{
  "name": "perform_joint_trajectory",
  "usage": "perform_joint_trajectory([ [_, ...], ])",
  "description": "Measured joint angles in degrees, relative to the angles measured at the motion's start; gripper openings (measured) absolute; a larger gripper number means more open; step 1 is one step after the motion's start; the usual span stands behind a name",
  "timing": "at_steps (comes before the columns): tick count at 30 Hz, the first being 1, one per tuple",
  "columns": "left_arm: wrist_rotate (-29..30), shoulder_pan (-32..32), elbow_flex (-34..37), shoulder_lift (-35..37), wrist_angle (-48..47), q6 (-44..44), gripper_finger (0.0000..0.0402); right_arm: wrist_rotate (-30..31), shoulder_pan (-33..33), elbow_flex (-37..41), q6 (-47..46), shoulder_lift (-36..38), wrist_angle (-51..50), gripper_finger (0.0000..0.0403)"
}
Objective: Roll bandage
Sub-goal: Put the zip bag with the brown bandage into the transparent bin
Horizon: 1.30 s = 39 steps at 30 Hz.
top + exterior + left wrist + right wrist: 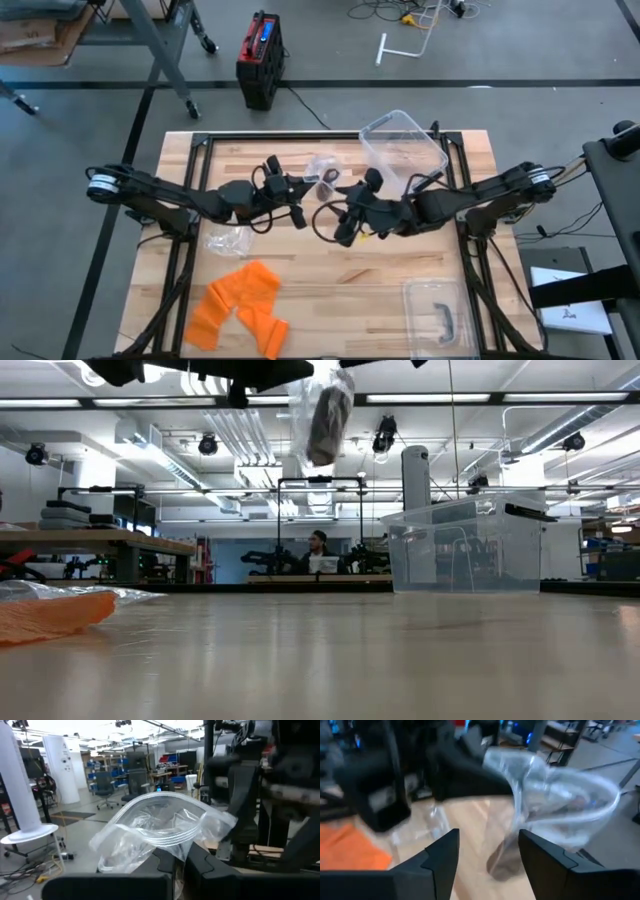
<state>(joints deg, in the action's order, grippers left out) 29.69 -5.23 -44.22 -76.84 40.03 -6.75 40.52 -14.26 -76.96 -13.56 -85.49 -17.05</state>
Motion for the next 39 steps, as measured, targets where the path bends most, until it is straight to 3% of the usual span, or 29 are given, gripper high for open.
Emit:
perform_joint_trajectory([
  [6,0.61,0.00,-0.08,-0.82,-0.01,-0.71,0.0001,4.50,1.30,-1.19,0.14,-1.10,0.65,0.0180],
  [15,-0.26,-0.30,-0.08,-1.49,-0.10,-3.13,0.0001,4.44,4.31,-1.24,-1.89,-0.94,0.22,0.0137],
  [20,-0.39,-0.35,-0.06,-1.49,-0.22,-4.89,0.0001,3.89,4.94,-1.24,-1.81,-0.97,-1.19,0.0095],
  [26,-0.37,-0.39,-0.01,-1.49,-1.10,-6.21,0.0008,3.43,5.05,-1.24,1.64,-0.95,-1.46,0.0012],
  [31,0.02,-0.39,-0.01,-0.50,-5.70,-6.18,0.0029,2.45,5.10,-1.24,4.70,0.06,-2.77,0.0003],
  [35,6.54,-0.34,-0.01,2.26,-14.24,-3.90,0.0070,1.44,5.66,-2.40,8.93,2.31,-9.13,0.0001],
  [39,16.10,-0.22,0.01,5.86,-23.73,-1.32,0.0123,1.48,8.76,-6.12,5.85,3.50,-24.57,0.0001],
])
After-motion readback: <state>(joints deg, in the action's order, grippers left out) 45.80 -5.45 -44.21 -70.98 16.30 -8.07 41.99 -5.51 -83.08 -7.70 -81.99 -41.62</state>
